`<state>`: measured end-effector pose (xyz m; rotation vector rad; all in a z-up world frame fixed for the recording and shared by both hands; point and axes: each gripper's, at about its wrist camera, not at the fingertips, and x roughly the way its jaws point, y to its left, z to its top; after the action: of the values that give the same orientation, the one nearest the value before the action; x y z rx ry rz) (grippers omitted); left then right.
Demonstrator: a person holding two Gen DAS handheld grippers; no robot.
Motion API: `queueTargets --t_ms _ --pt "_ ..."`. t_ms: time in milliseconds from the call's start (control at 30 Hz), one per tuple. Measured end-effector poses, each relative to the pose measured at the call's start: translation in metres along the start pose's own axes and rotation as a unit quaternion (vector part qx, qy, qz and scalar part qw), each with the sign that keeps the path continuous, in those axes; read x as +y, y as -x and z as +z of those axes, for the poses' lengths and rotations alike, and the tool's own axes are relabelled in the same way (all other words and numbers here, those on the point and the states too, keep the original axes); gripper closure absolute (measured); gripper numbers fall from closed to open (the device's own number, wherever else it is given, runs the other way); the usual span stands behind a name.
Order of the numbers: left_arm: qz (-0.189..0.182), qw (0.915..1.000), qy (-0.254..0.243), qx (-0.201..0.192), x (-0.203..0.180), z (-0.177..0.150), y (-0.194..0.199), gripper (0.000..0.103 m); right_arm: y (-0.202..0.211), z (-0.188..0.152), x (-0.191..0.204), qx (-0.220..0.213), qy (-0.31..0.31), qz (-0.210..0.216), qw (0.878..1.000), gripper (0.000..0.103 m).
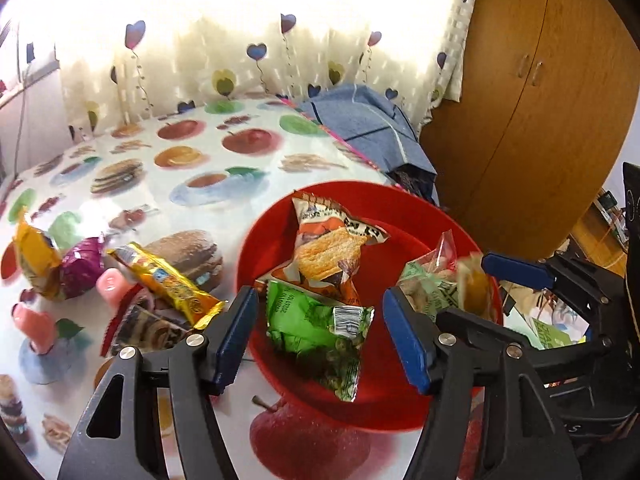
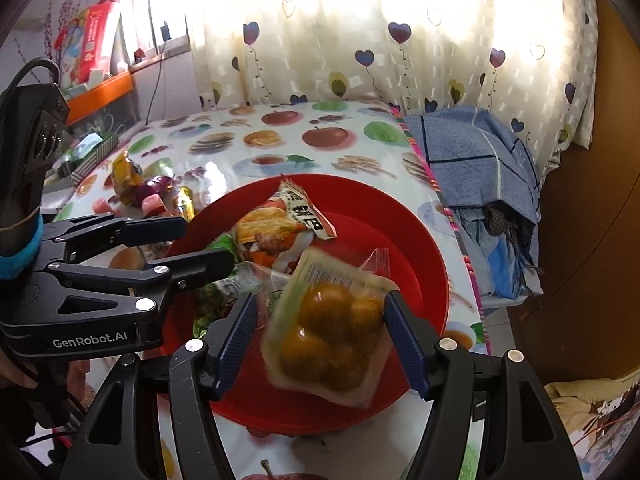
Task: Organize snacks
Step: 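Carry both packets over the red basket and open both tools to drop them, then withdraw both tools from the basket toward the remaining snacks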
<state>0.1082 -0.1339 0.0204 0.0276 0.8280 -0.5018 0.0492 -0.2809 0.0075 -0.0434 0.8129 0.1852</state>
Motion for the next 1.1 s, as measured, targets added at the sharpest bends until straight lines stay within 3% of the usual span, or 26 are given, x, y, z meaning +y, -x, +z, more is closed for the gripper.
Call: queueTargets --t_ms 333,633,833,1100 --pt "0.05 0.9979 0.016 -0.037 0.013 -0.012 0.048 0.037 0.022 0.003 0.016 -0.027 0.006 0.008 1.0 0.034" --pt "0.102 0.9926 0.063 -0.021 0.054 -0.053 0.069 0.037 0.032 -0.003 0.062 -0.055 0.041 0.057 0.996 0.03" --pt "0.127 0.9875 0.091 -0.021 0.08 -0.081 0.091 0.037 0.028 -0.009 0.096 -0.039 0.069 0.1 0.992 0.027" --pt "0.147 0.9816 0.119 -0.03 0.108 -0.113 0.113 0.037 0.023 -0.014 0.121 -0.003 0.069 0.118 0.991 0.027"
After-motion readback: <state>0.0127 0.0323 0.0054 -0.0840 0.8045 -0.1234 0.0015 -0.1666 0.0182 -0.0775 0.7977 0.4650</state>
